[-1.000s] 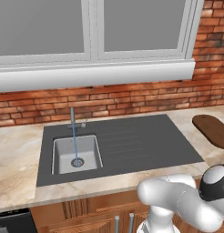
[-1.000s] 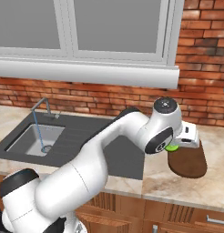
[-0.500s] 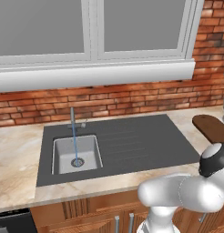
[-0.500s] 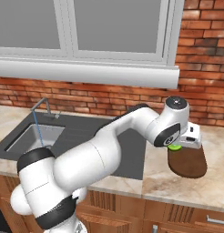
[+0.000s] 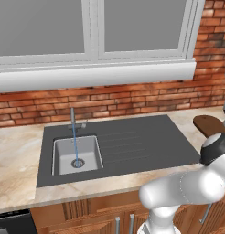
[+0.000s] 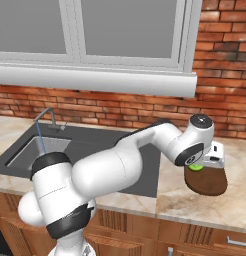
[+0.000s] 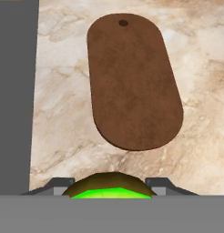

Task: Pick the kiwi from the sink and place it on the cutting board to airdry. Then turn off the sink faucet.

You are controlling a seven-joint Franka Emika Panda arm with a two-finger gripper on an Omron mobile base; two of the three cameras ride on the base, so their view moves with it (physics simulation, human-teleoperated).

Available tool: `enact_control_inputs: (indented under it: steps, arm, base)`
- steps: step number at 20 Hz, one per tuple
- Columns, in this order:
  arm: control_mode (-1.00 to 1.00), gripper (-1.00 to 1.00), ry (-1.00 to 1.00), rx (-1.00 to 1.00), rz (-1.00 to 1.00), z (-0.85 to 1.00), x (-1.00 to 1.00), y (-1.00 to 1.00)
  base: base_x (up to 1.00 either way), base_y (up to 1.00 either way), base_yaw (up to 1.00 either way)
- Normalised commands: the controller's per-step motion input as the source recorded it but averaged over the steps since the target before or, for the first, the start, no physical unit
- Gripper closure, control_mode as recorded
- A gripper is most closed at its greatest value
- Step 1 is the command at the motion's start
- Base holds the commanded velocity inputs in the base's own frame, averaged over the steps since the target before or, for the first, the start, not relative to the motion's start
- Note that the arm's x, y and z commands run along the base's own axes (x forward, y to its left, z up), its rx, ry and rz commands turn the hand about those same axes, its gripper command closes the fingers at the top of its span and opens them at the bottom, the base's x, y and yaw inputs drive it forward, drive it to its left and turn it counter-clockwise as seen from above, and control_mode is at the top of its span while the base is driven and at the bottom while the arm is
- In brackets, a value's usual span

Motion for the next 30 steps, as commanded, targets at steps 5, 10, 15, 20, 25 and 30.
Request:
enact_control_inputs:
  steps: [5,10,15,20,25,30]
  arm:
    - [-1.0,1.0,0.0,0.0,0.06,-0.12,0.27,-0.05]
    - [-1.0,1.0,0.0,0.0,0.05,-0.13,0.32,-0.06]
    - [-1.0,1.0,0.01,0.01,0.04,-0.17,0.18,-0.17]
    - [-1.0,1.0,0.01,0.02,0.03,-0.24,0.19,-0.21]
    - [-1.0,1.0,0.02,0.02,0.03,-0.2,0.21,-0.16]
    - [-1.0,1.0,0.04,0.02,0.0,-0.16,0.26,-0.09]
  base:
    - [0.0,0.0,0.0]
    - [0.0,0.0,0.0]
    - [0.0,0.0,0.0]
    - [0.0,0.0,0.0]
    - [0.0,0.0,0.0]
    - [0.0,0.0,0.0]
